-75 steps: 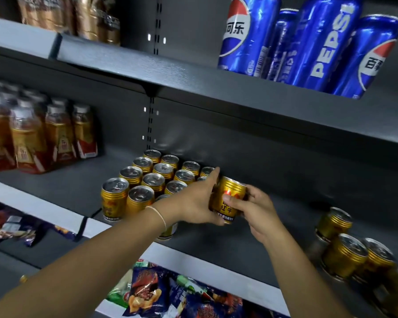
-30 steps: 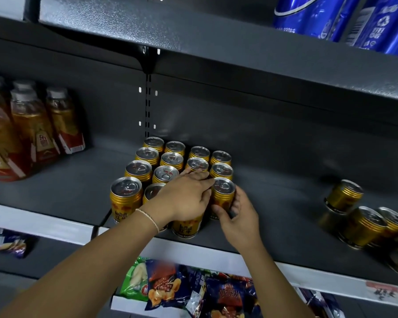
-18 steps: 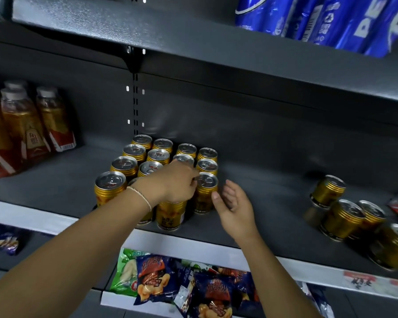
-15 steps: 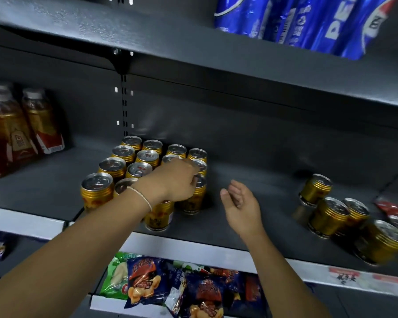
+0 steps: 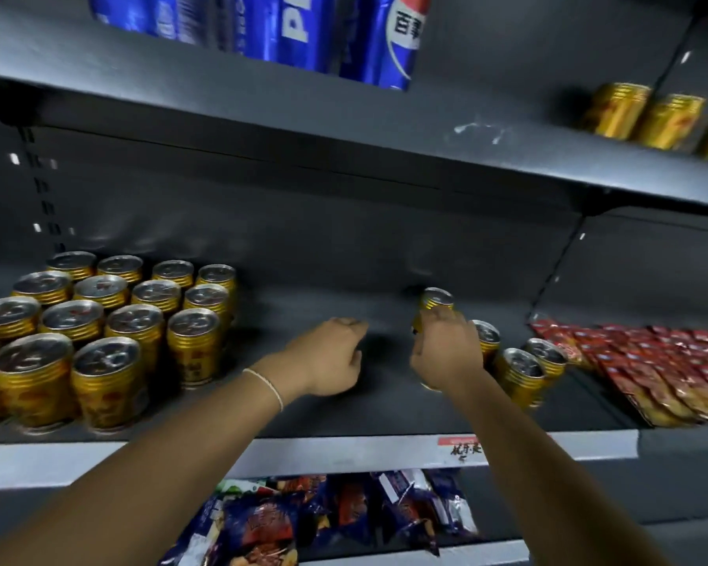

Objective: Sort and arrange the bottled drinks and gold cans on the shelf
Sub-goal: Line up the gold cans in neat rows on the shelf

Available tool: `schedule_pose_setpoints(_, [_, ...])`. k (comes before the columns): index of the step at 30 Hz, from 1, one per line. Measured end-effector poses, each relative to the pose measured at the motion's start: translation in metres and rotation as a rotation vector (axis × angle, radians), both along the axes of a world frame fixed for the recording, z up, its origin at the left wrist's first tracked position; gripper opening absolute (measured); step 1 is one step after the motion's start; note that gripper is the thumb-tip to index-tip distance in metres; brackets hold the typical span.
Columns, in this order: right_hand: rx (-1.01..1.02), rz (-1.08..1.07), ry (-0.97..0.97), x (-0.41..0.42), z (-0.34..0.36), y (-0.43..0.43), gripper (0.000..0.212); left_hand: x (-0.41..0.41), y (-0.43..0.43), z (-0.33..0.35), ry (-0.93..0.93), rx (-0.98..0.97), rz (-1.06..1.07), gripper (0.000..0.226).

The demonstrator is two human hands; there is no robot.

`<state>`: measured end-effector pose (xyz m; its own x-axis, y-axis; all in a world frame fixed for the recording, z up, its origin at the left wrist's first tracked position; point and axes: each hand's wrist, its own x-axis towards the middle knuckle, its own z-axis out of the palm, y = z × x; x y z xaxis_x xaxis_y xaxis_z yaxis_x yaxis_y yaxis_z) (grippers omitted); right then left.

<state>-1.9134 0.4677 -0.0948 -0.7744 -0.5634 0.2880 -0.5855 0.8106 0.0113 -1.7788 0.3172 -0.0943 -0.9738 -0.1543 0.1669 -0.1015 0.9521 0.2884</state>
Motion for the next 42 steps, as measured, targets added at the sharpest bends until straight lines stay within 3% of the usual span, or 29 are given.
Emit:
schedule_pose_setpoints(2, [0.107,0.003,0.006,-0.009,-0.001,0.006,0.044,-0.008,0.011,-0.005,-0.027,0.004,-0.001,0.047])
schedule_pose_setpoints(6, [0.217,0.061,-0.017,-0.023,-0.004,0.017,0.034,-0.014,0.023,-0.016,-0.078,0.016,0.007,0.051])
schedule_pose_setpoints(12, [0.139,0.160,-0.111,-0.021,0.005,0.020,0.045,-0.008,0.031,-0.024,-0.121,0.034,0.020,0.051])
schedule_pose_setpoints(14, [0.030,0.206,-0.185,-0.013,0.006,0.020,0.060,-0.005,0.033,-0.021,-0.100,0.054,0.017,0.045])
schedule_pose_setpoints(17, [-0.299,0.271,-0.325,0.004,0.009,0.018,0.073,0.003,0.031,-0.017,-0.069,0.116,0.001,0.044])
schedule_pose_setpoints(21, [-0.565,0.229,-0.487,0.030,0.023,0.003,0.077,0.022,0.023,-0.009,-0.057,0.382,-0.008,0.059])
schedule_pose_setpoints(26, [-0.645,0.154,-0.543,0.066,0.039,-0.028,0.076,0.058,0.006,0.000,0.035,0.575,0.058,0.072])
schedule_pose_setpoints(30, [-0.689,0.168,-0.582,0.096,0.047,-0.053,0.068,0.091,-0.011,0.005,0.118,0.657,0.135,0.054])
schedule_pose_setpoints(36, [-0.775,0.293,-1.112,0.146,0.047,-0.071,0.092,0.138,-0.041,0.008,0.233,1.004,0.175,0.047])
schedule_pose_setpoints(38, [-0.831,0.310,-1.166,0.161,0.041,-0.078,0.083,0.150,-0.050,0.009,0.219,1.008,0.174,0.043])
schedule_pose_setpoints(42, [-1.024,0.332,-1.273,0.184,0.028,-0.090,0.072,0.176,-0.073,0.016,0.078,0.830,0.098,0.043])
